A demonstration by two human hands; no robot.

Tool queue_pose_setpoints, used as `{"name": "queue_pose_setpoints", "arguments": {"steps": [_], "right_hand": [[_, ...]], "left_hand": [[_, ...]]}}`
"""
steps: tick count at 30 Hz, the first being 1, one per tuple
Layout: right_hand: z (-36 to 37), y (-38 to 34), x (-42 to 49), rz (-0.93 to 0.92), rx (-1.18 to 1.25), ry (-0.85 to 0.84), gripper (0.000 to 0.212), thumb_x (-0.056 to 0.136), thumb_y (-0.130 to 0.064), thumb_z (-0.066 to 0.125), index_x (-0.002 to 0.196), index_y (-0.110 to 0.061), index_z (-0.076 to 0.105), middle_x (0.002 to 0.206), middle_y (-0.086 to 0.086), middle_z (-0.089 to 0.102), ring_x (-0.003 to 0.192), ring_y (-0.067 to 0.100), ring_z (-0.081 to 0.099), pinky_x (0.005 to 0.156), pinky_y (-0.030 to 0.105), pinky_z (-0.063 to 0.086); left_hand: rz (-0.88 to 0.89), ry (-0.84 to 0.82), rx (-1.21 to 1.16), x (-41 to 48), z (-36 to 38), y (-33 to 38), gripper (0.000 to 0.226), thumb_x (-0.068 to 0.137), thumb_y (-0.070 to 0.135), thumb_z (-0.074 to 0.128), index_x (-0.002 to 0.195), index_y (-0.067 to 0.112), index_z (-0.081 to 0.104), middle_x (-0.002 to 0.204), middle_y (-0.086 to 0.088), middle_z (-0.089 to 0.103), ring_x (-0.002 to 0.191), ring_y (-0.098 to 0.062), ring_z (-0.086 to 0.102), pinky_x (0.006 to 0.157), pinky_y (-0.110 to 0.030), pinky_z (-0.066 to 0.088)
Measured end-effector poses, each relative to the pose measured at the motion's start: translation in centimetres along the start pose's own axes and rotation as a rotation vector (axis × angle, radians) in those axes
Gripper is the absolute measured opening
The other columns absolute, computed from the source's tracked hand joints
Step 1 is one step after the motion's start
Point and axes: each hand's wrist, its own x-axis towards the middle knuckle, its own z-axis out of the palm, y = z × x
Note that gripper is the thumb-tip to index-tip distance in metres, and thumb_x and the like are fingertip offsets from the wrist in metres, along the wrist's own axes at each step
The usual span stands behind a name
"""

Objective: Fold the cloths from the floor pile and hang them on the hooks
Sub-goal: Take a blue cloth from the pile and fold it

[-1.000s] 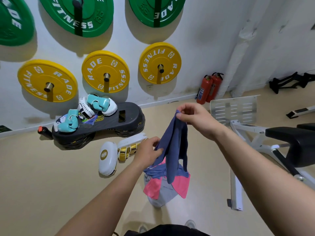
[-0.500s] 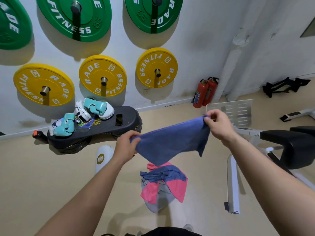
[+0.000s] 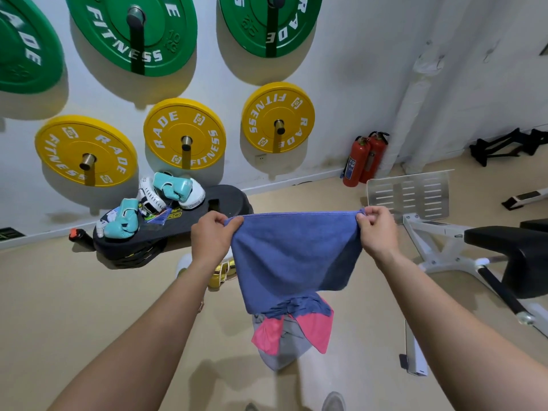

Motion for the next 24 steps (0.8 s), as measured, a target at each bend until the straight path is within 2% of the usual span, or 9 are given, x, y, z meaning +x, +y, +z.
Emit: {"name": "queue_pose_setpoints", "arguments": {"steps": [2, 4, 6, 9, 12, 14, 18, 21, 24], "right_hand": [[0.8, 0.5, -0.6, 0.087, 0.088, 0.002, 0.012, 0.09, -0.022, 0.064, 0.087, -0.01, 0.066, 0.059, -0.005, 0.058, 0.069, 0.017, 0.053, 0.068, 0.03, 0.045], [2.1, 1.1, -2.2, 0.153, 0.154, -0.05, 0.013, 0.085, -0.021, 0.071, 0.075, -0.013, 0.068, 0.06, 0.0, 0.061, 0.063, 0.016, 0.052, 0.066, 0.031, 0.045], [3.6, 1.4, -4.5, 0.168, 0.204, -0.15, 0.01, 0.083, -0.018, 0.074, 0.076, -0.015, 0.068, 0.066, 0.003, 0.063, 0.064, 0.016, 0.054, 0.068, 0.037, 0.05], [5.4, 1.4, -7.5, 0.148, 0.246, -0.261, 0.012, 0.084, -0.014, 0.073, 0.075, -0.019, 0.067, 0.069, -0.004, 0.063, 0.066, 0.015, 0.058, 0.068, 0.034, 0.051], [6.6, 1.7, -9.2, 0.113, 0.266, -0.285, 0.007, 0.081, -0.016, 0.075, 0.078, -0.02, 0.071, 0.078, -0.002, 0.071, 0.075, 0.02, 0.068, 0.072, 0.038, 0.056], [6.7, 1.7, -9.6, 0.12, 0.29, -0.273, 0.008, 0.081, -0.015, 0.075, 0.079, -0.021, 0.072, 0.082, -0.002, 0.073, 0.079, 0.02, 0.07, 0.077, 0.042, 0.058], [6.5, 1.5, -10.1, 0.097, 0.289, -0.345, 0.015, 0.081, -0.01, 0.075, 0.085, -0.024, 0.072, 0.088, -0.003, 0.075, 0.085, 0.018, 0.072, 0.084, 0.039, 0.059], [6.4, 1.3, -9.9, 0.066, 0.294, -0.426, 0.022, 0.074, -0.013, 0.084, 0.092, -0.017, 0.071, 0.088, 0.002, 0.076, 0.079, 0.019, 0.073, 0.078, 0.034, 0.06], [6.3, 1.0, -9.1, -0.004, 0.213, -0.428, 0.016, 0.078, -0.007, 0.079, 0.086, -0.017, 0.07, 0.087, 0.002, 0.073, 0.068, 0.013, 0.067, 0.074, 0.037, 0.058]], "left_hand": [[-0.061, -0.061, -0.054, -0.9, 1.6, 0.2, 0.03, 0.08, 0.043, 0.077, 0.069, 0.018, 0.064, 0.06, 0.003, 0.065, 0.064, -0.021, 0.064, 0.064, -0.03, 0.049], [-0.127, -0.172, -0.148, -2.6, 3.6, 0.2, 0.024, 0.082, 0.033, 0.077, 0.072, 0.013, 0.068, 0.056, -0.002, 0.067, 0.052, -0.019, 0.063, 0.06, -0.03, 0.054], [-0.154, -0.295, -0.215, -4.4, 5.6, 0.1, 0.015, 0.082, 0.025, 0.076, 0.076, 0.013, 0.068, 0.058, -0.004, 0.069, 0.05, -0.018, 0.064, 0.059, -0.03, 0.054], [-0.143, -0.443, -0.282, -7.1, 7.5, 0.6, 0.008, 0.085, 0.014, 0.073, 0.08, 0.017, 0.068, 0.069, -0.006, 0.071, 0.061, -0.018, 0.067, 0.063, -0.032, 0.056], [-0.078, -0.486, -0.287, -8.7, 8.2, 0.9, 0.011, 0.087, 0.008, 0.07, 0.087, 0.019, 0.072, 0.074, -0.005, 0.072, 0.07, -0.018, 0.069, 0.072, -0.034, 0.059], [-0.083, -0.505, -0.305, -9.1, 8.2, 0.9, 0.015, 0.088, 0.004, 0.066, 0.096, 0.014, 0.073, 0.075, -0.005, 0.073, 0.075, -0.019, 0.071, 0.078, -0.034, 0.06], [-0.111, -0.507, -0.283, -8.8, 7.6, 0.6, 0.022, 0.091, 0.0, 0.06, 0.11, 0.005, 0.072, 0.081, -0.003, 0.073, 0.076, -0.014, 0.071, 0.084, -0.034, 0.061], [-0.106, -0.548, -0.277, -8.5, 6.6, 0.9, 0.026, 0.092, 0.0, 0.059, 0.114, 0.007, 0.071, 0.094, -0.006, 0.075, 0.082, -0.013, 0.071, 0.083, -0.031, 0.06], [-0.092, -0.642, -0.342, -8.1, 5.3, 0.8, 0.022, 0.093, -0.002, 0.057, 0.102, 0.012, 0.071, 0.09, -0.006, 0.075, 0.077, -0.013, 0.07, 0.074, -0.025, 0.059]]}}
